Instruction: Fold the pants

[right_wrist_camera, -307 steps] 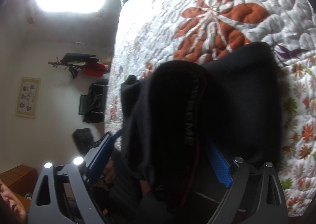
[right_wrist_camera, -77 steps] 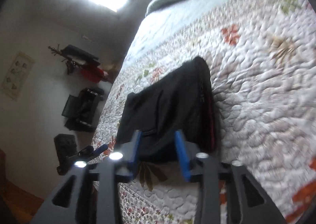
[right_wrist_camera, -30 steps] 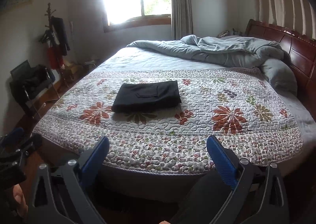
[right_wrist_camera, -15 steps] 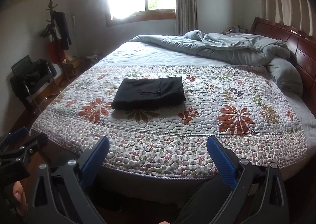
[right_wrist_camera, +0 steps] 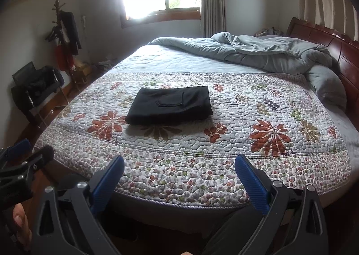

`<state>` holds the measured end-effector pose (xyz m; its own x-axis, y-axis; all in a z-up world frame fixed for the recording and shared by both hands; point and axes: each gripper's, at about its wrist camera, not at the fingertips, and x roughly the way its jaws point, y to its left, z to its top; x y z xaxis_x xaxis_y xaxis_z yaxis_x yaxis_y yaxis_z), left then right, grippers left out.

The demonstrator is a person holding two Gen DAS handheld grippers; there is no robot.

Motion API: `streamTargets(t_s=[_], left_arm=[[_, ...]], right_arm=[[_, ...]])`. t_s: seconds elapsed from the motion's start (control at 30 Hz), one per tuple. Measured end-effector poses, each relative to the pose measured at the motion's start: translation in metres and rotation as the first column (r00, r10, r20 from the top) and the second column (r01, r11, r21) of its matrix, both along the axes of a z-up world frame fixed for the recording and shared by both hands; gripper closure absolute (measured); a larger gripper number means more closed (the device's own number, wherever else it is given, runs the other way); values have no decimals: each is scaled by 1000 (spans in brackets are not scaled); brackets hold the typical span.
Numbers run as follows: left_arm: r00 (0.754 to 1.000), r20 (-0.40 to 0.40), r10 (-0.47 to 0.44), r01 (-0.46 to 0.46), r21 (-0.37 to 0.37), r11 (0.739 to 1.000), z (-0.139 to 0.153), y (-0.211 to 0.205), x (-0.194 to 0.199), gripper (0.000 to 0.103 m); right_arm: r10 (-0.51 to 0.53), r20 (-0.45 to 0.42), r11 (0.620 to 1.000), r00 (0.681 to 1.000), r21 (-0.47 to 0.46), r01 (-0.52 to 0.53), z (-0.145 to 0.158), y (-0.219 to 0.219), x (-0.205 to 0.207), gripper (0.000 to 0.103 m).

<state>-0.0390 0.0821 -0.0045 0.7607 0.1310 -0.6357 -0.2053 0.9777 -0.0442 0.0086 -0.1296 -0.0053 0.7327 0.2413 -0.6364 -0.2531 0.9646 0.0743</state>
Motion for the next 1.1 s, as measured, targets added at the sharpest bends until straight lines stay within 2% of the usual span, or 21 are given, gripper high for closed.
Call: streamTargets(t_s=[1.1], left_arm=[[1000,-1,8,-8,2,1000,-4,6,11,3]], right_arm=[[-3,-2,1000,1000,4,3,0,3,11,4]])
